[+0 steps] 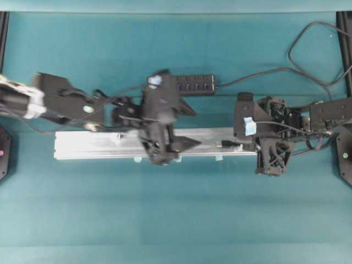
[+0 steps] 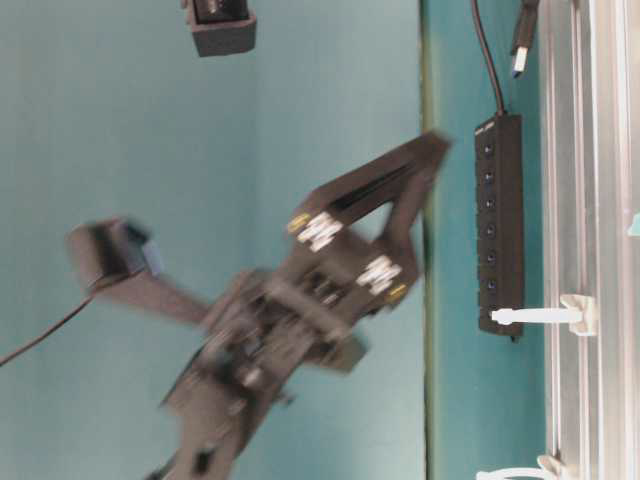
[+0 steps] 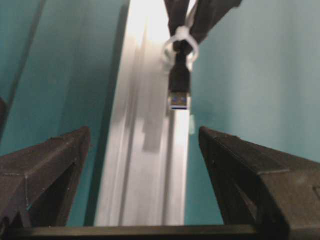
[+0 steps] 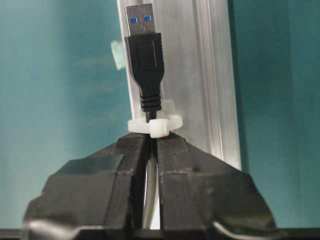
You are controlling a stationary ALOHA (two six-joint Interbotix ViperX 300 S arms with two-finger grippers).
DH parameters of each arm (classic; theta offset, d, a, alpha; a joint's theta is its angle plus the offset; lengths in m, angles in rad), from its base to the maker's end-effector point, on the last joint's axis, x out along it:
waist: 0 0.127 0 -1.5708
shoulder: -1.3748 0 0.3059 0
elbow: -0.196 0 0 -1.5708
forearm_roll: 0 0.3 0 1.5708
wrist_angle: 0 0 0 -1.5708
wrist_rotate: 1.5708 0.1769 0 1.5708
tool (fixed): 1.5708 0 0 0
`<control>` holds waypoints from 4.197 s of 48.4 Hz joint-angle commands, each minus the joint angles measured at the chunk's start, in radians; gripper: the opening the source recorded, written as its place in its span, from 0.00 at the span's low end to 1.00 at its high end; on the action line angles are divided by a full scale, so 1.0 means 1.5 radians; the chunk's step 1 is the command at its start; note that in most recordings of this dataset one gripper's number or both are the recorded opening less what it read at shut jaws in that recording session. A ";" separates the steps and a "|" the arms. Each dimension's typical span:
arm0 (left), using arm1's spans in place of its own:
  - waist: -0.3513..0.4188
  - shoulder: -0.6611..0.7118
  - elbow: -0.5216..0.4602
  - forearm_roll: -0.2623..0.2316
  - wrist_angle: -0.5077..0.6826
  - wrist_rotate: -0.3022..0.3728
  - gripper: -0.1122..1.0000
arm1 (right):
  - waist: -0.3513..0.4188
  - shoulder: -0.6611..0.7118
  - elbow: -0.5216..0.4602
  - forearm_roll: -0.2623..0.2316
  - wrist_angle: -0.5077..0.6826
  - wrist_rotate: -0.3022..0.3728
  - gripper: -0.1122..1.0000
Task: Pass the USB cable through three rings with both arms.
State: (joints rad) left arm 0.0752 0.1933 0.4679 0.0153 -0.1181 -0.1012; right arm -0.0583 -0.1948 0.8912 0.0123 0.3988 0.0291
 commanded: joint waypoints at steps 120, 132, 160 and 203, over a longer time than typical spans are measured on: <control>-0.026 0.150 -0.160 0.002 0.009 0.005 0.66 | 0.004 0.009 -0.007 0.002 -0.021 0.007 0.02; -0.040 0.150 -0.161 0.002 0.019 0.006 0.30 | 0.004 0.009 -0.007 0.002 -0.021 0.006 0.02; -0.031 0.132 -0.149 0.002 0.019 0.006 0.30 | 0.004 0.007 -0.006 0.003 -0.031 0.008 0.03; -0.030 -0.008 -0.045 0.002 0.065 0.005 0.30 | 0.004 -0.092 -0.040 0.022 0.065 0.007 0.77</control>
State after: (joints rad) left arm 0.0353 0.2454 0.3774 0.0153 -0.0153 -0.0936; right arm -0.0537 -0.3252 0.8590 0.0460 0.4878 0.0322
